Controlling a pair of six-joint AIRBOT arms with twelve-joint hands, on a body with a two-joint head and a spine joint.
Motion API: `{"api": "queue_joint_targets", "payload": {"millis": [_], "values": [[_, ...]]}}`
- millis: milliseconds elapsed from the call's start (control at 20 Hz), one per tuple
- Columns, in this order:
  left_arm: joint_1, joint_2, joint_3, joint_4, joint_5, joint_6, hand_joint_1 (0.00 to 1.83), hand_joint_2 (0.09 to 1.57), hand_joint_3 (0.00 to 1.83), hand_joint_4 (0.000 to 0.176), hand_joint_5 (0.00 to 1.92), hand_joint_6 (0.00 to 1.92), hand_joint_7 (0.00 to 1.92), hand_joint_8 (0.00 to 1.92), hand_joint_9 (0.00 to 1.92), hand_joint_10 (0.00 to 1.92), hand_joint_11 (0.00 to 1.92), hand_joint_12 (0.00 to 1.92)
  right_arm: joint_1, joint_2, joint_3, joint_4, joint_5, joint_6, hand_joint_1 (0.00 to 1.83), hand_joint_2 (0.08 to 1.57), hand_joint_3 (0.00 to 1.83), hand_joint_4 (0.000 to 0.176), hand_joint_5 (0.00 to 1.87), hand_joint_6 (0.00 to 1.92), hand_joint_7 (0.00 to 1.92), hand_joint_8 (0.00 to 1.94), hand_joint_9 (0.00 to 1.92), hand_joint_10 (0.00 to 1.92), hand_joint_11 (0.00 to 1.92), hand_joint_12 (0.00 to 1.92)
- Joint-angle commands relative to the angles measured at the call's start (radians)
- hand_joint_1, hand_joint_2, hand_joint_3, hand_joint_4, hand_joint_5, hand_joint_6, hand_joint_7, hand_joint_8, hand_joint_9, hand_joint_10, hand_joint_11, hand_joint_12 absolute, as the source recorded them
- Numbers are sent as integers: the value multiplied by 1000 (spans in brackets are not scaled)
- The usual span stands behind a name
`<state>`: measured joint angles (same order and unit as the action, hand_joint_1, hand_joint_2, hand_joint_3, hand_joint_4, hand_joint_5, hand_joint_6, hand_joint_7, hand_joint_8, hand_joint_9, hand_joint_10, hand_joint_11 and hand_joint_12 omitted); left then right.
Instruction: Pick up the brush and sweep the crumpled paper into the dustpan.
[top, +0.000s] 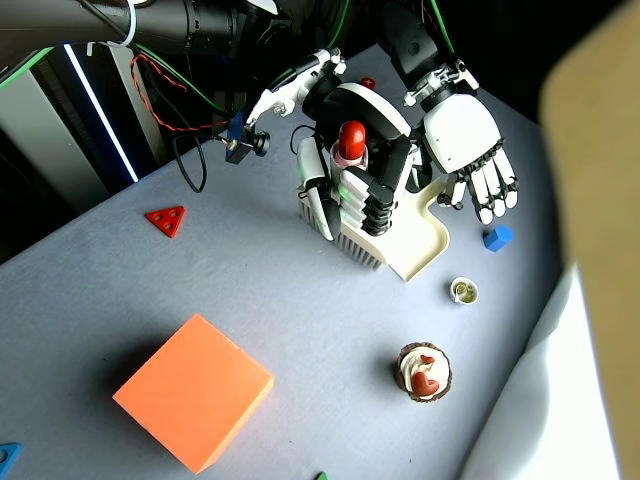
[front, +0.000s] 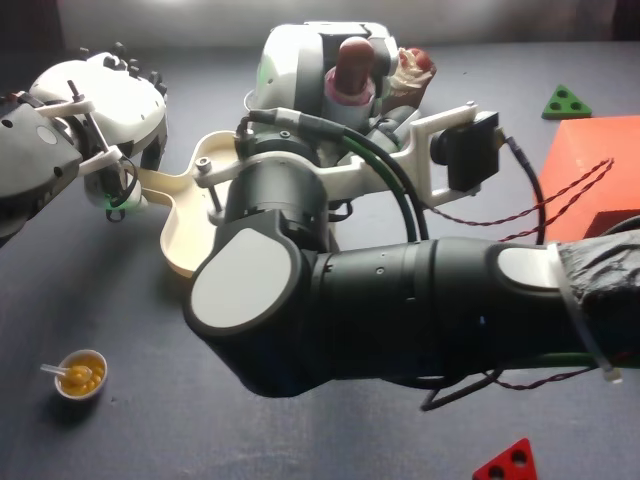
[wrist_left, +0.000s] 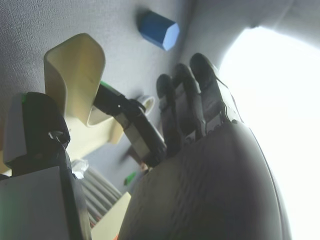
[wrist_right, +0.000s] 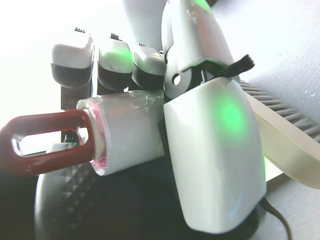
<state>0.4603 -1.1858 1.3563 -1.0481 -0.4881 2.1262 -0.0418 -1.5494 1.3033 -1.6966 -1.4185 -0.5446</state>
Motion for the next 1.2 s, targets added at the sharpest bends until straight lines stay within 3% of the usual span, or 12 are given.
{"api": "queue_joint_targets", "payload": {"millis": [0, 350, 900, 1150], "values": [[-5, 10, -2, 35, -90, 6, 1155, 1067, 1, 0, 1093, 786, 342, 1, 261, 0, 34, 409, 28, 3, 4, -114, -50, 0, 1322, 1139, 0, 173, 1042, 1921, 1151, 1941, 1224, 1921, 1219, 1921], [-13, 0, -4, 39, -93, 6, 1123, 1076, 0, 0, 1074, 824, 327, 0, 245, 1, 33, 407, 35, -1, 11, -131, -55, 126, 1453, 1164, 2, 176, 956, 1921, 1116, 1941, 1226, 1921, 1289, 1921], [-20, -4, -4, 44, -93, 6, 1153, 1062, 0, 0, 1109, 762, 329, 0, 242, 2, 37, 407, 23, -23, 40, -168, -65, 248, 1467, 1155, 0, 176, 980, 1921, 1151, 1941, 1263, 1921, 1340, 1921], [-22, -4, -5, 43, -93, 6, 1118, 1080, 1, 0, 1064, 841, 302, 2, 221, 4, 10, 413, 23, -4, 38, -185, -76, 317, 1463, 1158, 0, 176, 997, 1921, 1170, 1941, 1282, 1921, 1349, 1921]]}}
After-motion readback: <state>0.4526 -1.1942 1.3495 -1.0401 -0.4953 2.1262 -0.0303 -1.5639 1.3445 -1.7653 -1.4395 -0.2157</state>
